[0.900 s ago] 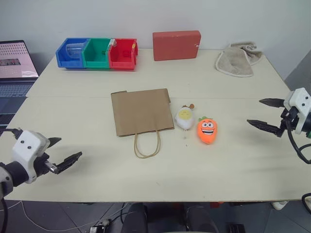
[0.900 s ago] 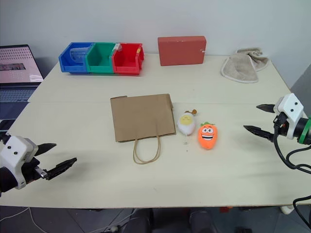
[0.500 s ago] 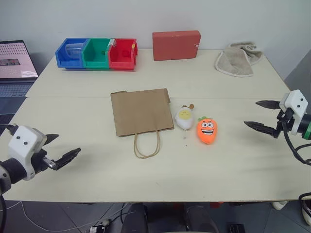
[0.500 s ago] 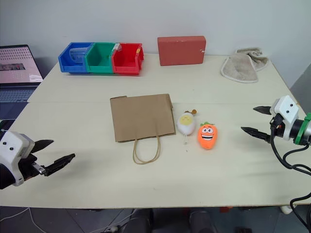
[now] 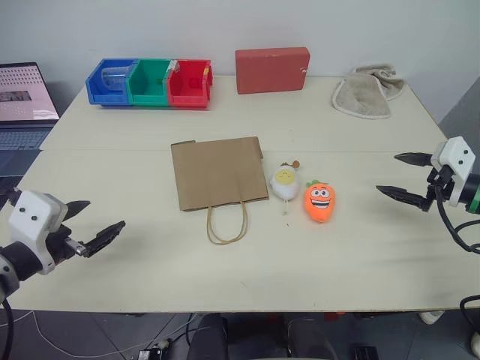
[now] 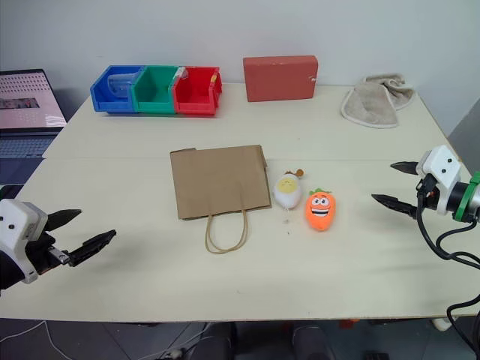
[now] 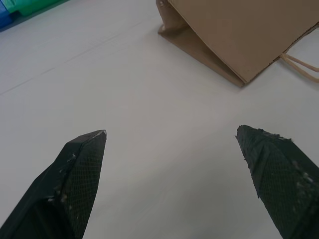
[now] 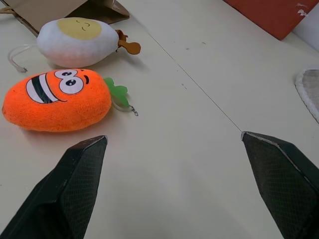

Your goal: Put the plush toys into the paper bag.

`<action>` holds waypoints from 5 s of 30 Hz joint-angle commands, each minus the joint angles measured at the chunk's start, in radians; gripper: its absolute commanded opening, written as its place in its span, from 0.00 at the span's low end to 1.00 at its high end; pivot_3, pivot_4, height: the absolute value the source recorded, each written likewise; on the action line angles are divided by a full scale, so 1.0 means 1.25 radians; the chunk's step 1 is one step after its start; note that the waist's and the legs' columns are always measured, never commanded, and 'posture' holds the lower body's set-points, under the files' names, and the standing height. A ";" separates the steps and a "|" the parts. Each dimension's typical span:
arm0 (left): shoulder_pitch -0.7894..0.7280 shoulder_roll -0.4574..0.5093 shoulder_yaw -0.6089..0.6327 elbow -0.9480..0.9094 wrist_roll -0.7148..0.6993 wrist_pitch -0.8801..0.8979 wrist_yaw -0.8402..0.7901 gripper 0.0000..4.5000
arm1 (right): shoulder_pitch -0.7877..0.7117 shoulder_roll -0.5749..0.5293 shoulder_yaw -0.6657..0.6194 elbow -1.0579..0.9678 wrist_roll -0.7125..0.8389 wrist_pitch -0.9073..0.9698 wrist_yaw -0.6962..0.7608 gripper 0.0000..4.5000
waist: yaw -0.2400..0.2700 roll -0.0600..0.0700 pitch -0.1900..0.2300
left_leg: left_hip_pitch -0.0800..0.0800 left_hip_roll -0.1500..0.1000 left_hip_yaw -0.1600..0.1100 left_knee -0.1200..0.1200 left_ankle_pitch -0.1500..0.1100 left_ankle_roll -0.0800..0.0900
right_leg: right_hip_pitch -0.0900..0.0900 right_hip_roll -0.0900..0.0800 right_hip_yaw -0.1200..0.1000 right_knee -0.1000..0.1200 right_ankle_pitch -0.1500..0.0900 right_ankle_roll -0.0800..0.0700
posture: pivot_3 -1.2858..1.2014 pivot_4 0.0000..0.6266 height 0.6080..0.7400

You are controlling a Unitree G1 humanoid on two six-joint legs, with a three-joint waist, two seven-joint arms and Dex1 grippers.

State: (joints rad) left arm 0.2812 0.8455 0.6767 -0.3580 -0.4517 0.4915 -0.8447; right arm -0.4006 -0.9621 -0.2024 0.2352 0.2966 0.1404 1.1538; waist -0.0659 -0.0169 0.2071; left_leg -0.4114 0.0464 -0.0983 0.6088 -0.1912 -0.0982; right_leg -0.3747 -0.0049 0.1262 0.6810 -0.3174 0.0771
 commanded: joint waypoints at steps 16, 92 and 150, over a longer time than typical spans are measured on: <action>0.016 0.099 -0.216 -0.107 0.065 -0.125 -0.176 0.99 | 0.017 0.001 0.037 -0.321 0.144 0.169 0.057 1.00 | 0.002 0.000 0.000 | 0.000 0.000 0.000 0.000 0.000 0.000 | 0.000 0.000 0.000 0.000 0.000 0.000 | 0.52 0.24 1.00; -0.444 -0.085 -0.627 0.439 0.311 -0.804 -0.222 0.99 | 0.044 0.053 0.124 -0.705 0.341 0.395 -0.085 1.00 | 0.009 0.000 0.000 | -0.003 0.000 -0.007 0.001 0.000 0.000 | 0.000 0.002 -0.005 0.001 0.001 0.001 | 0.52 0.24 1.00; -0.409 -0.053 -0.653 0.166 0.149 -0.383 -0.309 0.48 | 0.062 0.048 0.137 -0.705 0.325 0.388 -0.080 1.00 | 0.009 0.000 0.000 | -0.003 0.000 -0.008 0.001 0.000 0.000 | 0.000 0.002 -0.005 0.001 0.001 0.001 | 0.52 0.24 1.00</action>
State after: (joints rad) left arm -0.2345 0.7770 -0.1516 -0.1092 -0.2714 0.0399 -1.2351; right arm -0.3257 -0.8893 -0.0183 -0.6177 0.6967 0.6387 1.0447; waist -0.0544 -0.0172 0.2066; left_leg -0.4152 0.0465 -0.1083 0.6103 -0.1911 -0.0980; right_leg -0.3744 -0.0028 0.1192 0.6823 -0.3166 0.0787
